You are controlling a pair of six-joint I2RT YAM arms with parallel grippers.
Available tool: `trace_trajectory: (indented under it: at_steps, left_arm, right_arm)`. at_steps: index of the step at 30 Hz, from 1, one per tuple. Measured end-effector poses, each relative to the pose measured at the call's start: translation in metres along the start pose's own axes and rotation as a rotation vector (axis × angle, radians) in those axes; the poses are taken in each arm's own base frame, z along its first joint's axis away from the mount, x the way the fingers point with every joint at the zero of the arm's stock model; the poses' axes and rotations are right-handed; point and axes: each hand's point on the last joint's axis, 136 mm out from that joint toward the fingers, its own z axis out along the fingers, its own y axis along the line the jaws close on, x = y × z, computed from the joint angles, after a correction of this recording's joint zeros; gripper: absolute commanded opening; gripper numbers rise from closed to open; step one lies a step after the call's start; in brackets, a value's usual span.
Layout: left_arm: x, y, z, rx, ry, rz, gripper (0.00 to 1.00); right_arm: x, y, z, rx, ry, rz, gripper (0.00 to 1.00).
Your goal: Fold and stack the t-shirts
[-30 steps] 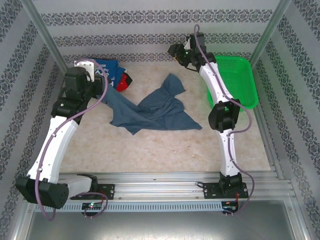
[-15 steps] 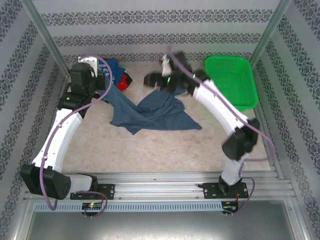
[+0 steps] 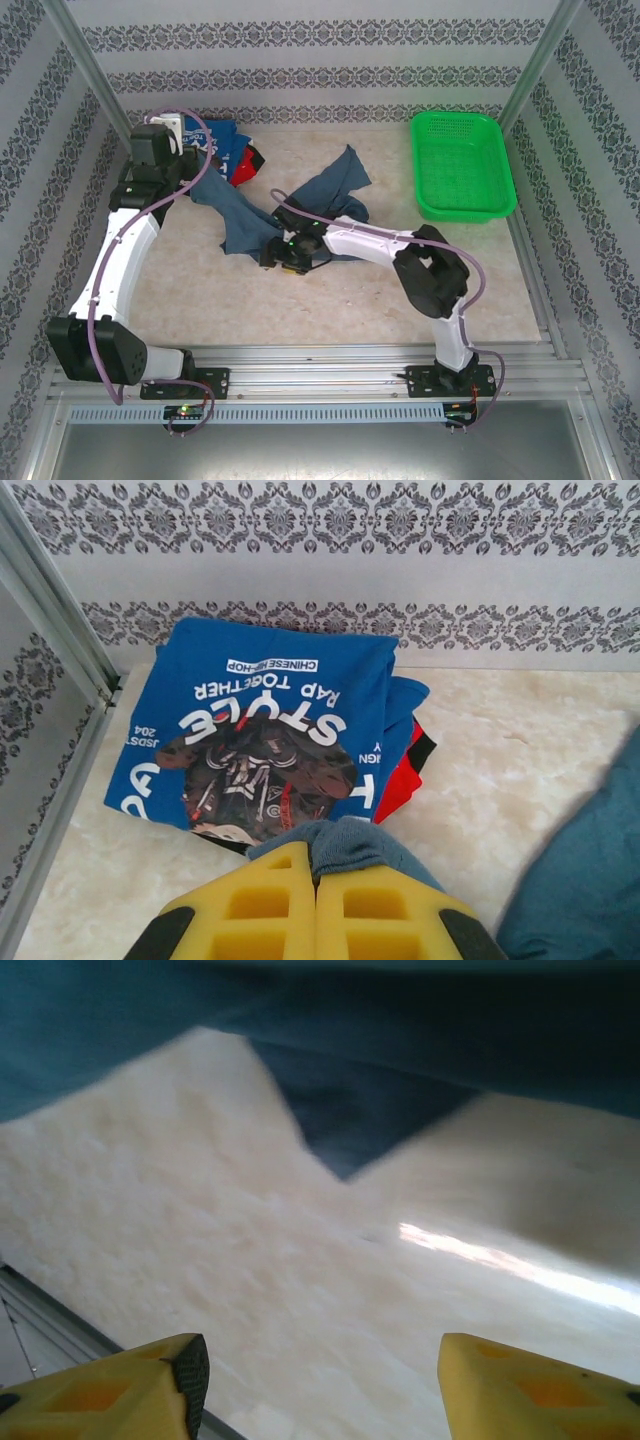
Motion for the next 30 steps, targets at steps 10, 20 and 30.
trace_trajectory:
  at_steps: [10, 20, 30]
  left_arm:
    - [0.003, 0.009, 0.004, -0.002, 0.012, -0.040, 0.00]
    - [0.008, 0.019, 0.012, -0.023, 0.031, -0.058, 0.00]
    - [0.019, 0.025, 0.015, -0.035, 0.055, -0.076, 0.00]
  right_arm:
    - [-0.019, 0.008, 0.021, 0.131, -0.048, -0.075, 0.56]
    - [-0.023, -0.005, 0.058, 0.242, -0.025, -0.110, 0.53]
    - [-0.030, -0.022, 0.054, 0.372, -0.062, -0.139, 0.46]
